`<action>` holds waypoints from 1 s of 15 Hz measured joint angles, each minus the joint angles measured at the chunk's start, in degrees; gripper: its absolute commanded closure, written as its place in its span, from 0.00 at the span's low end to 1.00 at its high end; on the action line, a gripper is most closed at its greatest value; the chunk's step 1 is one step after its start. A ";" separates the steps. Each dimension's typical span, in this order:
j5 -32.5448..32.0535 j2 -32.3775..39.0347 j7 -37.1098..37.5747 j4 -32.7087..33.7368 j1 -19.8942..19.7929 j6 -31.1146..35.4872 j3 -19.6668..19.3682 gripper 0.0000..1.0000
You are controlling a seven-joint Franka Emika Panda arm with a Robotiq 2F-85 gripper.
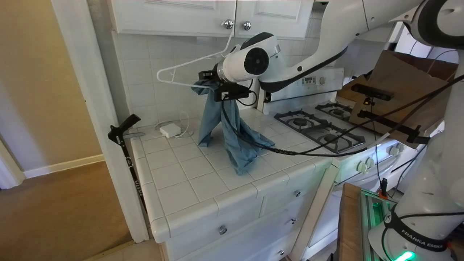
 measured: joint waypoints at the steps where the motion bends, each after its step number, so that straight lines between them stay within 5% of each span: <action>1: 0.00 -0.24 0.23 0.00 0.25 -0.34 0.13 0.00; 15: 0.83 -5.28 2.13 -5.50 2.60 -2.40 1.68 0.00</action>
